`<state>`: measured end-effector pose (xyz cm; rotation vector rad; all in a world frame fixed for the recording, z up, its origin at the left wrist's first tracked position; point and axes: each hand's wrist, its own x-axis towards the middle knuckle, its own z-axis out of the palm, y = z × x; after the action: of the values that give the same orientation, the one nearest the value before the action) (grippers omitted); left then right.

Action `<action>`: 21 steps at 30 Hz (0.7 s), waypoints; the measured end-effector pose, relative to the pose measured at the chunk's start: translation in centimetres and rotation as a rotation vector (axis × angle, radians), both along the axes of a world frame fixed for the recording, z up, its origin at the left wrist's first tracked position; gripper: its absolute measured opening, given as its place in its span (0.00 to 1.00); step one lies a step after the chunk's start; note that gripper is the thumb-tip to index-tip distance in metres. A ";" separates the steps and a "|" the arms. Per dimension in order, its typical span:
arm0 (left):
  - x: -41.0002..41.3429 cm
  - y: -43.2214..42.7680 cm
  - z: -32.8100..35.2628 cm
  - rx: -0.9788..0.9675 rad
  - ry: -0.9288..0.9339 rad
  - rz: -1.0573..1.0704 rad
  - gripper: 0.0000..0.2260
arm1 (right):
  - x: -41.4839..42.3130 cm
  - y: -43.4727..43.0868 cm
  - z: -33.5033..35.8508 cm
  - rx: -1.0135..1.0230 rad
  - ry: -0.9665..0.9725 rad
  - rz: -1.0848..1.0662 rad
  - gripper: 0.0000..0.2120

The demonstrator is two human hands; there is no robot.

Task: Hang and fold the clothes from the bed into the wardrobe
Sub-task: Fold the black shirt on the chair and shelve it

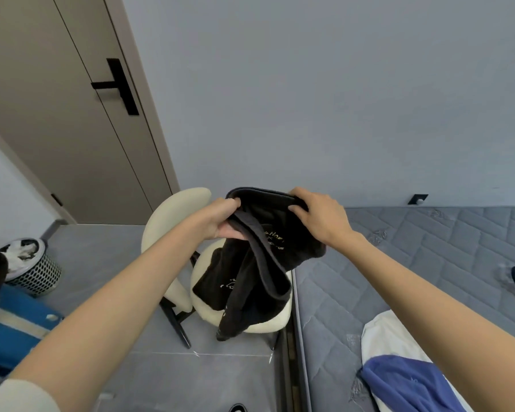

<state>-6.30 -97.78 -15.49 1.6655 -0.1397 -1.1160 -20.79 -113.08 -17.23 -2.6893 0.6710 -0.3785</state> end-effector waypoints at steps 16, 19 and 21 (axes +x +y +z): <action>-6.2 2.5 -1.4 -0.247 0.319 0.372 0.12 | -6.4 5.3 -2.7 0.773 0.066 0.155 0.41; -7.4 2.0 -1.3 -0.271 0.332 0.349 0.13 | -7.2 6.0 -3.7 0.605 0.073 0.093 0.42; -8.0 2.0 -1.0 -0.271 0.317 0.321 0.15 | -7.6 6.2 -3.9 0.454 0.051 -0.040 0.29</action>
<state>-14.33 -95.78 -16.54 1.2046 0.1685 -1.0472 -28.43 -106.91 -21.15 -2.2632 0.7266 -0.1443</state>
